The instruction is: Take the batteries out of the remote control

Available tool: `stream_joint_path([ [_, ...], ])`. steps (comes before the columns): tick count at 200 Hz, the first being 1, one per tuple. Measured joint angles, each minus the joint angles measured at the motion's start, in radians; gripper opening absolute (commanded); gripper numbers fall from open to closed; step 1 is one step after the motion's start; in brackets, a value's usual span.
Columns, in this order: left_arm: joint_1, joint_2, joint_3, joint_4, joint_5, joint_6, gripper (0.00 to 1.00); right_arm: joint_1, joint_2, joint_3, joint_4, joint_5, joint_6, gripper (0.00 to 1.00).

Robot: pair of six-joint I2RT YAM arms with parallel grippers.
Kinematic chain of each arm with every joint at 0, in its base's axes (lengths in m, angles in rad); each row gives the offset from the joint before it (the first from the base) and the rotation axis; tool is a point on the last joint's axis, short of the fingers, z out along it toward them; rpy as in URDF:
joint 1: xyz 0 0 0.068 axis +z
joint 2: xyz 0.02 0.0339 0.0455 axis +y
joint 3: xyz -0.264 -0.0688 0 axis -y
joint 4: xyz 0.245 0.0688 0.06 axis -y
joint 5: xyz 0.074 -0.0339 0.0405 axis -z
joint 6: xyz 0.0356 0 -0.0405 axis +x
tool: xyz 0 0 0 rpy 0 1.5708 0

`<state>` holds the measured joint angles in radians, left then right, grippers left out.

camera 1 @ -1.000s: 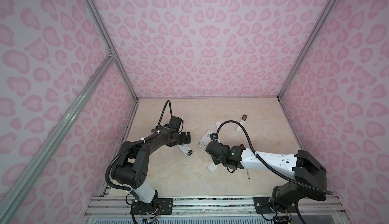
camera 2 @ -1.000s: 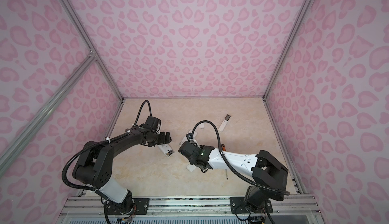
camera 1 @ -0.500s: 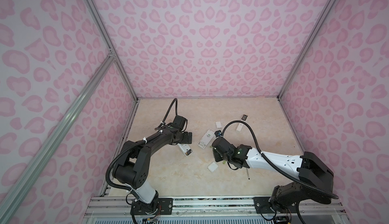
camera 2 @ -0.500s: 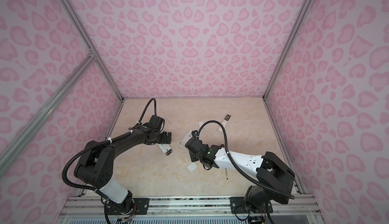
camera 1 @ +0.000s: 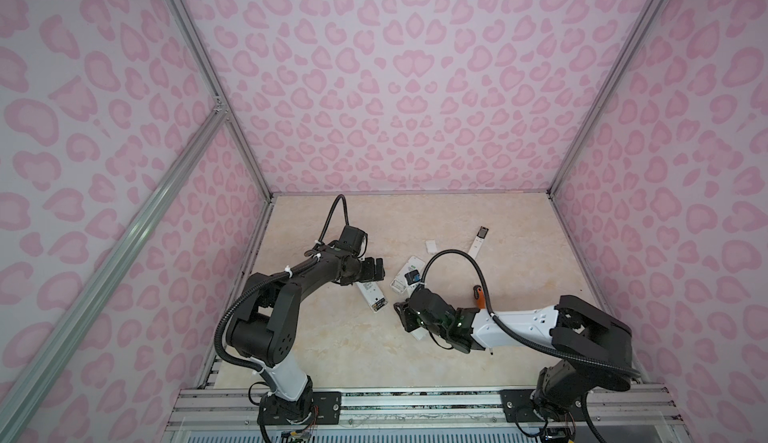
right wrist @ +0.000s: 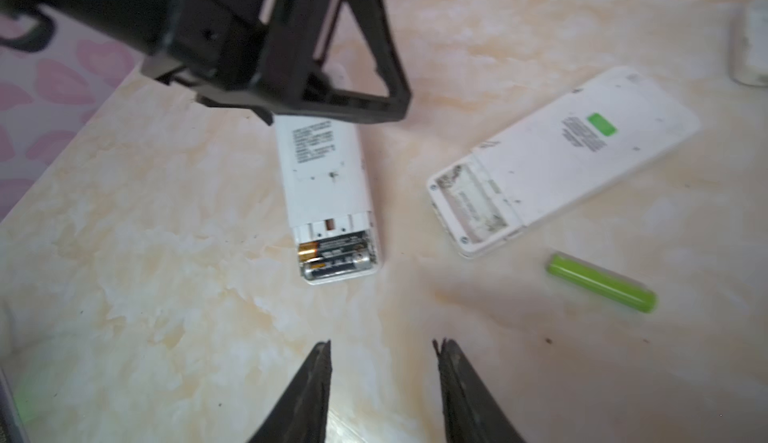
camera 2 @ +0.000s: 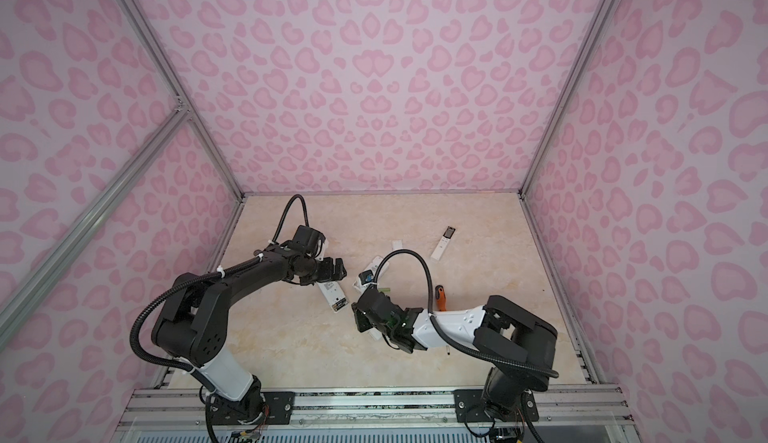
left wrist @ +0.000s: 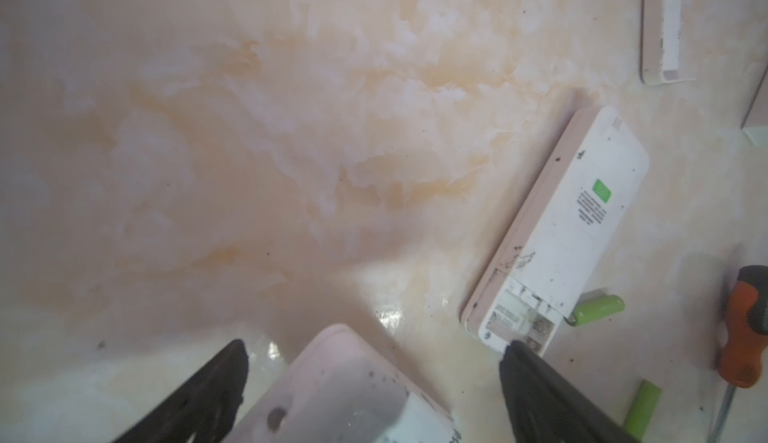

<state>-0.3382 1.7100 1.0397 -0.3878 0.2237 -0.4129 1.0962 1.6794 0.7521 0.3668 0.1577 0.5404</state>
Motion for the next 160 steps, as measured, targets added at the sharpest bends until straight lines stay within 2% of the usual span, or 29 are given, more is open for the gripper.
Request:
stream_joint_path([
  [20,0.037,0.005,0.0,-0.003,0.081,-0.006,0.98,0.026,0.105,0.03,0.138,0.006,-0.041,0.52],
  [44,0.056,0.005,-0.005,-0.003,0.15,-0.01,0.98,0.029,0.184,0.094,0.211,0.028,-0.067,0.57],
  [107,0.085,0.005,-0.021,-0.008,0.237,-0.013,0.98,0.027,0.314,0.226,0.192,0.052,-0.097,0.59],
  [160,0.116,0.005,-0.019,-0.008,0.319,-0.027,0.98,-0.005,0.361,0.234,0.204,0.078,0.003,0.53],
])
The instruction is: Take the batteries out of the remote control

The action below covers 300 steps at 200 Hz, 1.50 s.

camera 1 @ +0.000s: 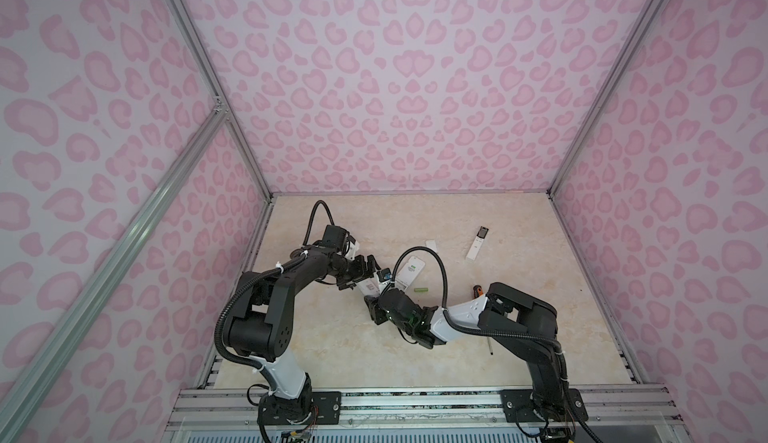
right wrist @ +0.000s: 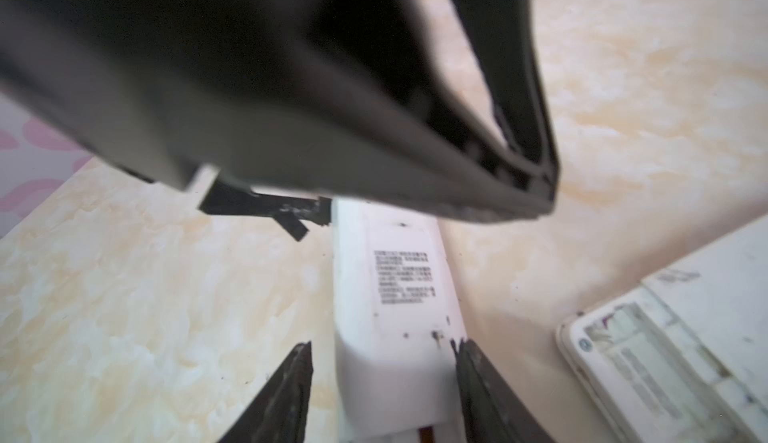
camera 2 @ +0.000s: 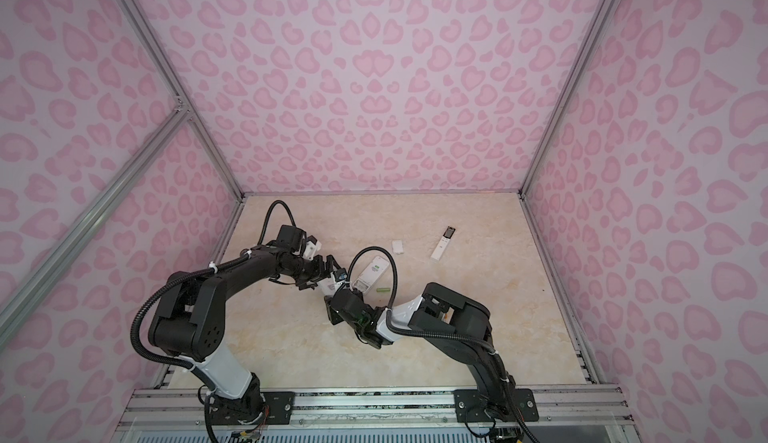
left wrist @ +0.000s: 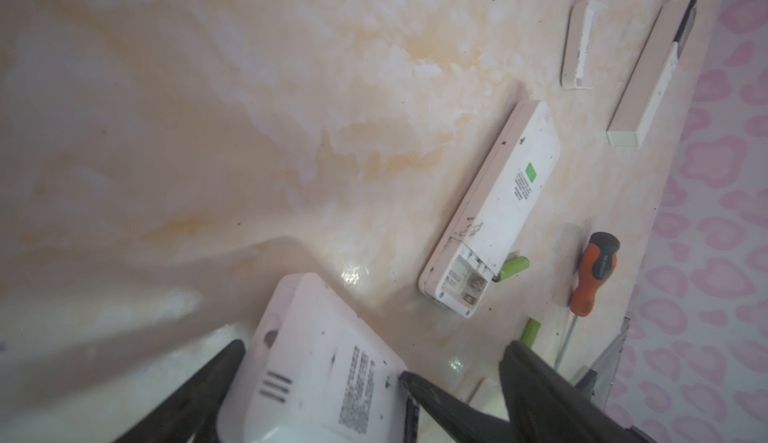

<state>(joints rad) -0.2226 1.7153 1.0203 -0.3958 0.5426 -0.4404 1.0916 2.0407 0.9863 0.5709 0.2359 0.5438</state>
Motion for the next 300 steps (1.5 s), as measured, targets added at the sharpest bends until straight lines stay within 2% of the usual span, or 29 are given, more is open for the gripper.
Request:
stream_joint_path([
  [24,0.002,-0.001,0.002,-0.003,0.044,-0.003,0.98,-0.006,0.013,0.008,0.006,0.006,0.024,0.48],
  [54,0.013,-0.02,0.002,-0.031,0.036,-0.003,0.98,-0.005,0.014,0.014,0.009,0.011,0.036,0.45],
  [105,0.045,-0.088,-0.02,-0.105,-0.069,0.008,0.98,-0.005,0.013,0.02,0.003,0.015,0.043,0.47],
  [161,0.141,-0.227,-0.099,-0.141,-0.184,0.013,0.97,0.031,0.014,0.114,-0.155,0.006,0.021,0.51],
  [184,0.151,-0.289,-0.116,-0.149,-0.224,0.003,0.97,0.027,0.01,0.118,-0.188,-0.005,0.022,0.53],
  [217,0.156,-0.376,-0.13,-0.149,-0.262,0.009,0.97,0.001,-0.087,0.116,-0.247,-0.044,0.048,0.55],
  [224,0.156,-0.39,-0.132,-0.15,-0.264,0.015,1.0,-0.006,-0.118,0.116,-0.255,-0.05,0.051,0.55],
  [241,0.156,-0.423,-0.138,-0.148,-0.26,0.024,0.93,-0.029,-0.2,0.102,-0.277,-0.063,0.056,0.55],
  [266,0.117,-0.462,-0.151,-0.147,-0.248,0.031,0.9,-0.099,-0.331,0.061,-0.381,-0.058,0.056,0.56],
  [300,-0.055,-0.494,-0.151,-0.122,-0.282,0.034,0.88,-0.26,-0.513,-0.016,-0.655,0.011,0.067,0.57],
])
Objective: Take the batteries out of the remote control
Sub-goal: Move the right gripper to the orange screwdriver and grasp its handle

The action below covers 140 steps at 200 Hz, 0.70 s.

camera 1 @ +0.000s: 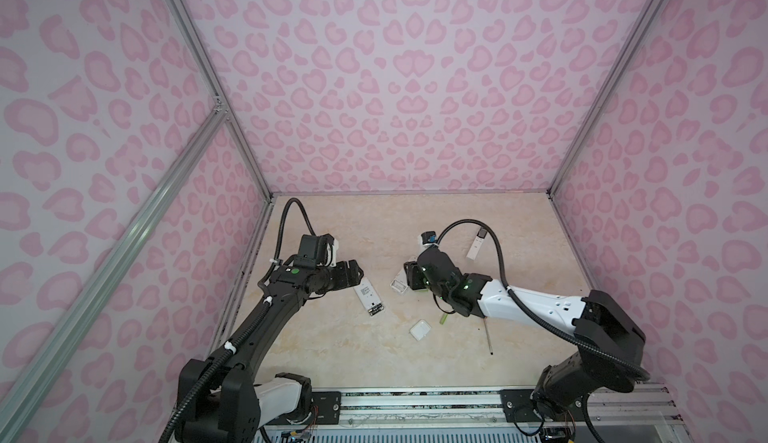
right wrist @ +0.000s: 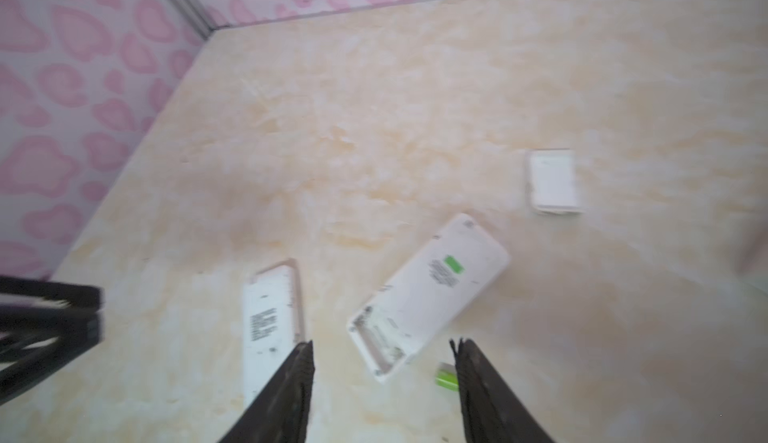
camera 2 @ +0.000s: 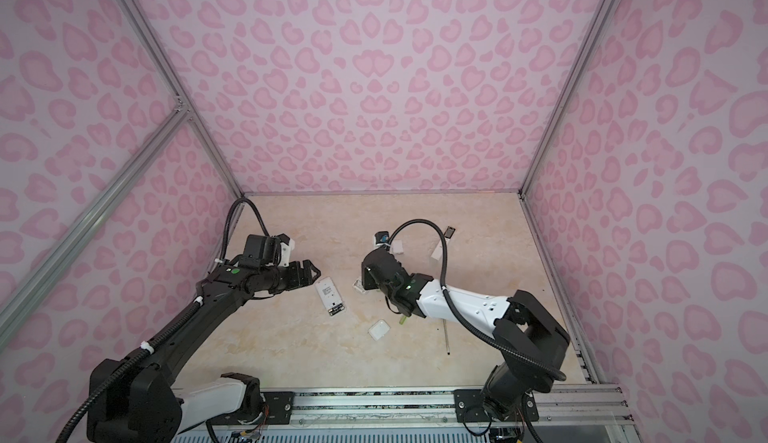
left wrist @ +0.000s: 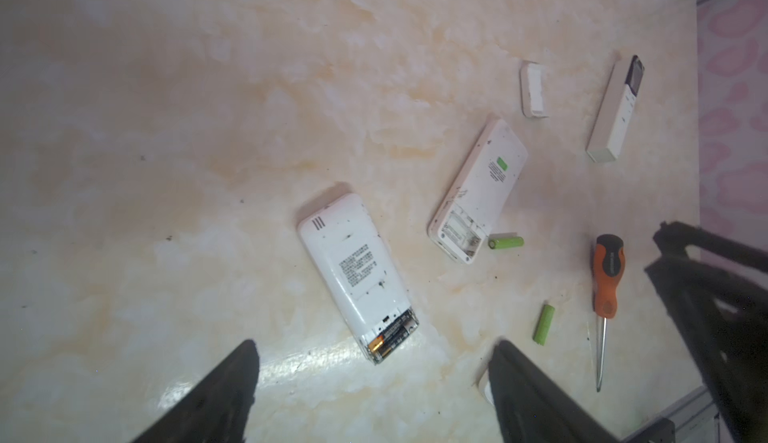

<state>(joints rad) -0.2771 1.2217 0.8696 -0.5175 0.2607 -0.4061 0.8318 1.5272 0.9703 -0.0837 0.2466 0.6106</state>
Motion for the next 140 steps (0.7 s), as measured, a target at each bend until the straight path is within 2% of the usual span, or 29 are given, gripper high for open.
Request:
stream_joint_path([
  [39,-0.215,0.056,0.051,0.025,-0.055,0.01,0.84,-0.196,-0.21,-0.172,-0.259,0.04,0.03,0.6],
  [60,-0.302,0.107,0.089,0.041,-0.095,0.013,0.85,-0.262,-0.298,-0.268,-0.315,0.041,0.037,0.61],
  [84,-0.389,0.142,0.11,0.066,-0.159,0.016,0.91,-0.326,-0.349,-0.346,-0.328,0.011,0.042,0.61],
  [107,-0.449,0.145,0.111,0.086,-0.225,0.039,0.97,-0.376,-0.362,-0.386,-0.318,-0.032,0.04,0.61],
  [140,-0.457,0.117,0.048,0.124,-0.333,0.066,1.0,-0.4,-0.314,-0.377,-0.261,-0.1,0.02,0.6],
])
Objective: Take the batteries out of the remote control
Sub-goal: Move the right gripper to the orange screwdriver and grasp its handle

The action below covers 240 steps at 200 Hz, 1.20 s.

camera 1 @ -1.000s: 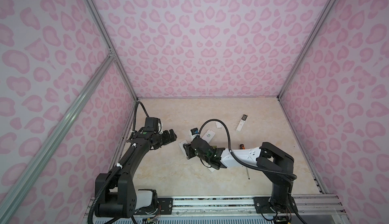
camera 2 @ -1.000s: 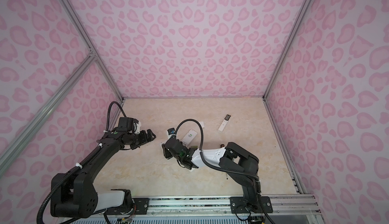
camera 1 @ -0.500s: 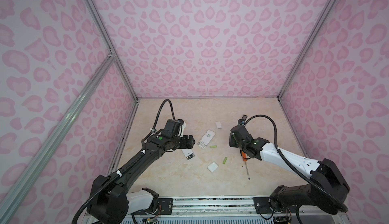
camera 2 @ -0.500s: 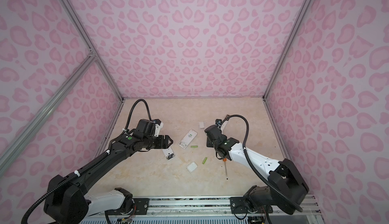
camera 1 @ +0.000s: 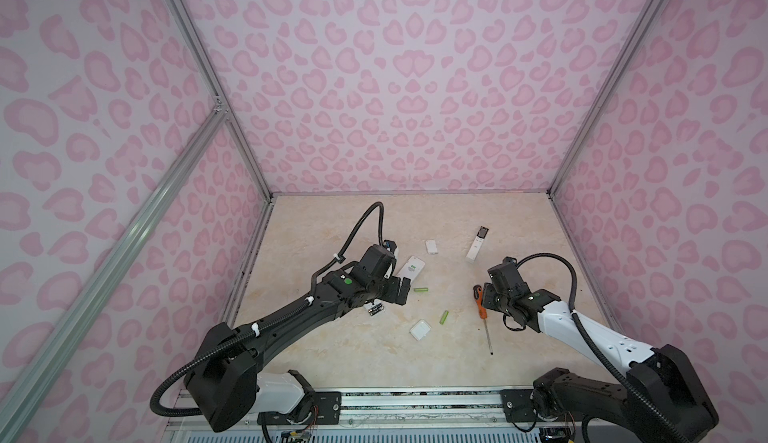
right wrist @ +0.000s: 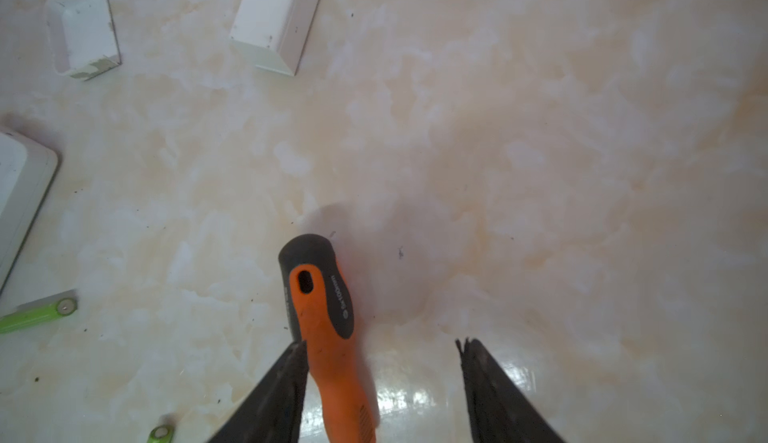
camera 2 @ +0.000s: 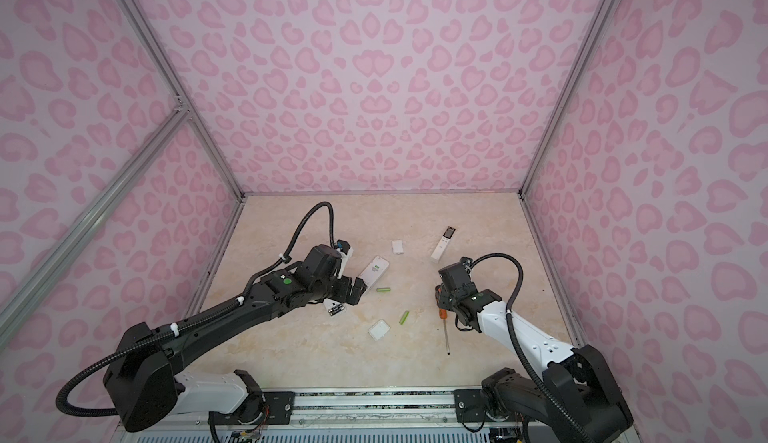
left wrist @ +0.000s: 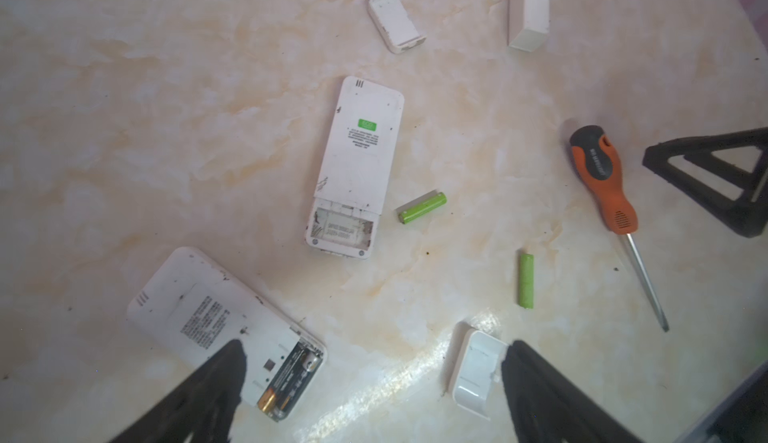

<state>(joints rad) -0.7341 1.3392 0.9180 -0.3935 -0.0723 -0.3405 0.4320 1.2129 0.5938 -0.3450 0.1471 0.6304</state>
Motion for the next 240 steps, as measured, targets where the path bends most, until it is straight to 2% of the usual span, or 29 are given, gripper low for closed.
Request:
stream_joint_path([
  [53,-0.005,-0.058,-0.028,-0.004,-0.23,0.008,1.0,-0.008,0.163,0.073,0.056,-0.066,-0.048,0.56],
  [77,-0.003,-0.093,-0.039,-0.01,-0.3,0.007,1.0,-0.008,0.225,0.093,0.064,-0.069,-0.06,0.48],
  [109,-0.004,-0.098,-0.029,-0.039,-0.339,0.002,0.99,-0.008,0.246,0.079,0.078,-0.061,-0.058,0.38],
  [143,-0.004,-0.098,-0.026,-0.047,-0.335,0.001,0.96,-0.008,0.266,0.063,0.103,-0.061,-0.053,0.31],
  [192,-0.004,-0.127,-0.028,-0.031,-0.251,0.002,0.92,-0.008,0.222,0.031,0.137,-0.072,-0.017,0.06],
  [223,-0.004,-0.166,-0.032,-0.017,-0.206,0.001,0.92,-0.005,0.117,0.033,0.141,-0.064,0.007,0.0],
  [240,-0.004,-0.201,-0.04,0.004,-0.183,0.001,0.9,0.004,0.067,0.048,0.149,-0.058,0.014,0.0],
])
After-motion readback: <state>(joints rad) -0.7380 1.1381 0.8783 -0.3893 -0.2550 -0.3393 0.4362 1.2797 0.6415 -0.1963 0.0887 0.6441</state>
